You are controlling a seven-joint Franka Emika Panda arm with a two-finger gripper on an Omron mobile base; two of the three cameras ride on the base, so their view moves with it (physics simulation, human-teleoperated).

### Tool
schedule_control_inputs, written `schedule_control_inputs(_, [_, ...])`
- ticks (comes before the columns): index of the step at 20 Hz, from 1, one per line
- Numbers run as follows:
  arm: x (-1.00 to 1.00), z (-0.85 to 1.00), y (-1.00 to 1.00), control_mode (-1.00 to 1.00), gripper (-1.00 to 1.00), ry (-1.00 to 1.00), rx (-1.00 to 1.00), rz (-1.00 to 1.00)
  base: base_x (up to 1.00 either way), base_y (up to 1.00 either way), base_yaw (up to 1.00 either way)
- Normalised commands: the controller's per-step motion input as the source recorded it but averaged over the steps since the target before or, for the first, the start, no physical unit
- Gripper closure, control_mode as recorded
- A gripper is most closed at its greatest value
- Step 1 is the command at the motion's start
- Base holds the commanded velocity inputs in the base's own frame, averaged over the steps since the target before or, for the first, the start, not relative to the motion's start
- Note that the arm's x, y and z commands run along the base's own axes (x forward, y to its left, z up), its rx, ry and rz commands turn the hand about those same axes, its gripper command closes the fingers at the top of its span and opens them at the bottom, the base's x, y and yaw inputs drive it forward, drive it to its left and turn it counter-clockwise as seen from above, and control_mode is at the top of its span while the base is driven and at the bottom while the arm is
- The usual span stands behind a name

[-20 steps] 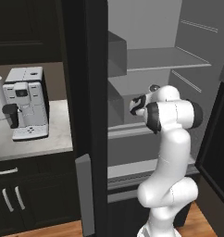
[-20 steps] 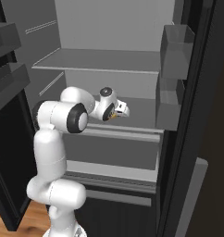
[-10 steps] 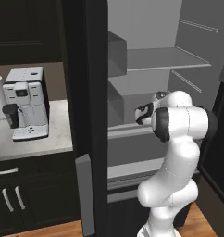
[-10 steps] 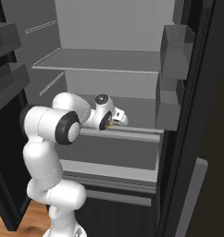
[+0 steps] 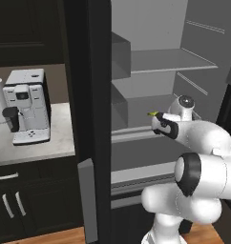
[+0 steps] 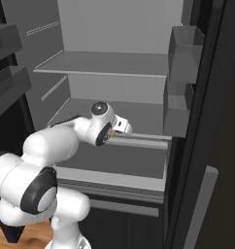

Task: Pick the mango and banana from the fridge and place them inside the tupperware on the counter.

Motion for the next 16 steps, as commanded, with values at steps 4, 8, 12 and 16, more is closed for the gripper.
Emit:
schedule_control_inputs(4, [-0.92, 1.0, 0.02, -1.0, 1.0, 0.01, -0.01, 0.15, 0.0, 0.0, 0.0])
schedule_control_inputs(8, [-0.98, 0.91, 0.12, -1.0, 1.0, 0.02, -0.03, 0.17, 0.0, 0.0, 0.0])
schedule_control_inputs(12, [-0.98, 0.66, 0.16, -1.0, 1.0, 0.04, -0.04, 0.14, 0.0, 0.0, 0.0])
schedule_control_inputs(16, [-0.91, 0.62, 0.14, -1.0, 1.0, 0.1, -0.05, 0.1, 0.0, 0.0, 0.0])
